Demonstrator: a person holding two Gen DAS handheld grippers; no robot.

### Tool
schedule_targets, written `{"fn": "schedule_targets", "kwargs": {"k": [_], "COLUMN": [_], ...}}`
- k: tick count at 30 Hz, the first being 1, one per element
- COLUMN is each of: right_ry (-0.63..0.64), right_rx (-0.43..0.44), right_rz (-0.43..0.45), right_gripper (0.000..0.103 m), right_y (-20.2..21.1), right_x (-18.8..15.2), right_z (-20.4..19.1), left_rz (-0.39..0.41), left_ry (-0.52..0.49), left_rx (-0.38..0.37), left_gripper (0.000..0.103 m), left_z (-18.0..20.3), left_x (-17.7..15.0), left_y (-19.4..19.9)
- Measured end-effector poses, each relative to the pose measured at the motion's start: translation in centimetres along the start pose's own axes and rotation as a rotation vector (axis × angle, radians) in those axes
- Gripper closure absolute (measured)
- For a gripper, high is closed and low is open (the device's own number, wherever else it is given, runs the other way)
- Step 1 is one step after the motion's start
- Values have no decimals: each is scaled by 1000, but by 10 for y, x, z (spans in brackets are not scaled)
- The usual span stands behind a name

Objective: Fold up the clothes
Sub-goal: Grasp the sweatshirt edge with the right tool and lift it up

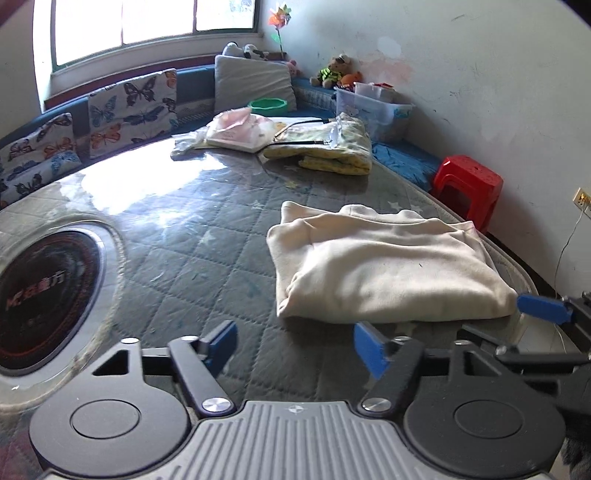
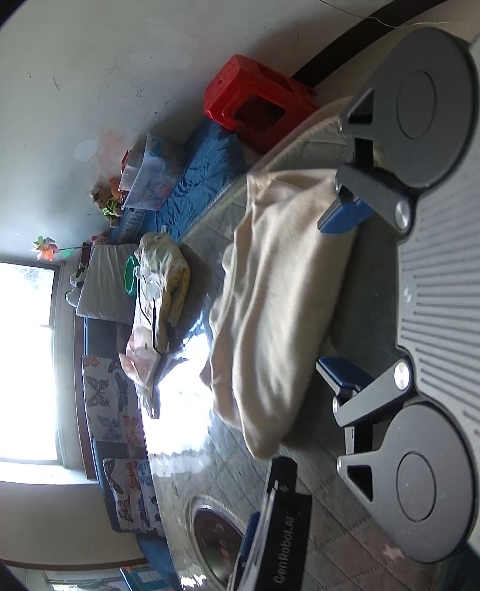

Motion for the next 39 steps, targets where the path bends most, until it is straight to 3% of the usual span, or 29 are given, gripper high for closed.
{"fn": "schedule_targets", "kwargs": {"k": [3,6,14,23,24,28,30,34,39], "right_ry": [-5,-4,15,8,5,-3,21,26,14], "right_rx": [-5,-17,-13,22,35,74,80,91,130], "right_rz": [-5,-1,4,-69,-73,-83,-81,-38,81], "right_gripper": [36,37,38,49,54,71,89,93,94], "right_y": [-15,-35,-96,-155,-157,-157,-153,-137,-95], "right_x": [9,21,59,74,73,72,72,77,101], "right_z": [13,27,52,59,59,57,55,52,45], "left_rz": [-12,-18,-45,-66,-66,-65,-64,-62,-58], "left_ry": [-6,-17,-27,-13,-12,-6,0,4,-3], "left_rx": [-15,-19,-30,-58,-63,-76,-76,-74,-67], "left_gripper": [52,57,57,55,55,54,54,53,51], "left_z": [2,4,2,-4,-4,-6,-7,-8,-8], "left_x": [8,16,36,43,44,45,46,47,47], "left_y": [-14,-28,-63,-84,-84,-84,-84,-85,-84]}}
Point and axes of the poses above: each gripper's, at about its wrist camera, not at the fingertips, and y roughly against the way its jaws point, z to its right, x to its top, the point moved 8 cm from there along -y, roughly the way its jaws point, and after that the axes turned 1 degree about x, right-handed, at the moved point
